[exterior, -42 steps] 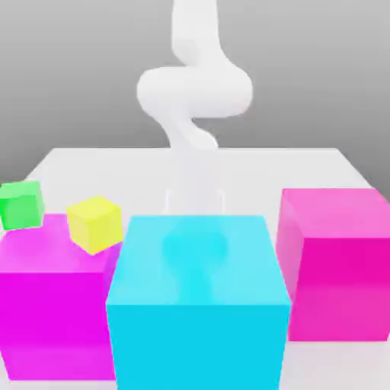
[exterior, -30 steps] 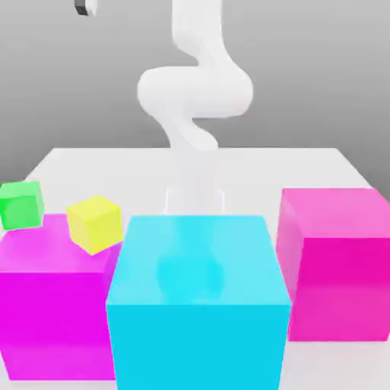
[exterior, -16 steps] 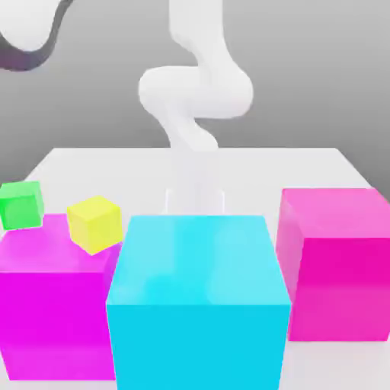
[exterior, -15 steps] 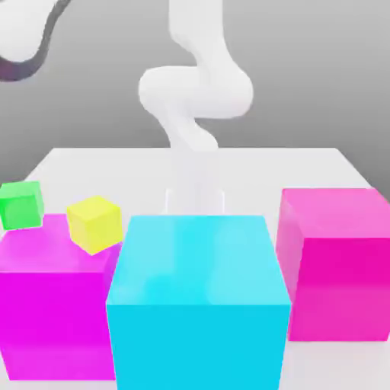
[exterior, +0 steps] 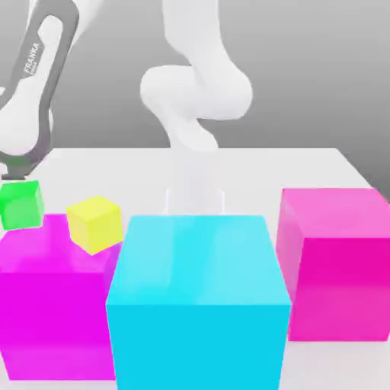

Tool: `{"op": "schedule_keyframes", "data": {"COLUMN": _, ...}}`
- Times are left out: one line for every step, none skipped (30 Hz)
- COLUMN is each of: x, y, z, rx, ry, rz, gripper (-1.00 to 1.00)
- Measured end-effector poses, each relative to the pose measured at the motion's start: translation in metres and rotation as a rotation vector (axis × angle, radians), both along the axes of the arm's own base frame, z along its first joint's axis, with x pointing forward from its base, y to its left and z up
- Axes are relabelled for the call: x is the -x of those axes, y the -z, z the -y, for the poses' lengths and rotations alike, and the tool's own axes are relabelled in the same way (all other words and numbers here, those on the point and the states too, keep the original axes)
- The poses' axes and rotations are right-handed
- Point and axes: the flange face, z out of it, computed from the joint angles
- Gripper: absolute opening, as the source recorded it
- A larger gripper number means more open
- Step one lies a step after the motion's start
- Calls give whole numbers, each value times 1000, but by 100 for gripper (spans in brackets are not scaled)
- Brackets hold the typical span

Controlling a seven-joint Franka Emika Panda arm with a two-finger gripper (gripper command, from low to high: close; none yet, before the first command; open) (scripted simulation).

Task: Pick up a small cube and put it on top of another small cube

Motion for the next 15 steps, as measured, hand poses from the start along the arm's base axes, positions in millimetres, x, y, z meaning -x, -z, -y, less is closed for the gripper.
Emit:
{"op": "schedule_keyframes", "data": {"x": 0, "y": 0, "z": -10, "rx": 10, "ry": 8, "rz": -7, "gripper": 0}}
{"op": "schedule_keyframes", "data": {"x": -1, "y": 1, "z": -21, "rx": 20, "ry": 14, "rz": -14, "gripper": 0}}
{"op": "schedule_keyframes", "data": {"x": -2, "y": 1, "z": -32, "rx": 31, "ry": 20, "rz": -22, "gripper": 0}}
{"op": "schedule_keyframes", "data": {"x": -1, "y": 3, "z": -42, "rx": 43, "ry": 28, "rz": -31, "gripper": 0}}
{"op": "schedule_keyframes", "data": {"x": 0, "y": 4, "z": -52, "rx": 54, "ry": 37, "rz": -40, "gripper": 0}}
{"op": "schedule_keyframes", "data": {"x": 6, "y": 10, "z": -62, "rx": 52, "ry": 31, "rz": -56, "gripper": 0}}
{"op": "schedule_keyframes", "data": {"x": 12, "y": 16, "z": -68, "rx": 46, "ry": 29, "rz": -69, "gripper": 0}}
{"op": "schedule_keyframes", "data": {"x": 16, "y": 20, "z": -69, "rx": 44, "ry": 35, "rz": -73, "gripper": 0}}
{"op": "schedule_keyframes", "data": {"x": 17, "y": 24, "z": -70, "rx": 43, "ry": 35, "rz": -74, "gripper": 0}}
{"op": "schedule_keyframes", "data": {"x": 16, "y": 27, "z": -70, "rx": 44, "ry": 34, "rz": -73, "gripper": 0}}
{"op": "schedule_keyframes", "data": {"x": 15, "y": 30, "z": -70, "rx": 44, "ry": 35, "rz": -71, "gripper": 0}}
{"op": "schedule_keyframes", "data": {"x": 15, "y": 34, "z": -69, "rx": 45, "ry": 37, "rz": -70, "gripper": 0}}
{"op": "schedule_keyframes", "data": {"x": 15, "y": 37, "z": -68, "rx": 45, "ry": 39, "rz": -68, "gripper": 0}}
{"op": "schedule_keyframes", "data": {"x": 14, "y": 41, "z": -68, "rx": 46, "ry": 40, "rz": -67, "gripper": 0}}
{"op": "schedule_keyframes", "data": {"x": 14, "y": 46, "z": -68, "rx": 46, "ry": 41, "rz": -66, "gripper": 0}}
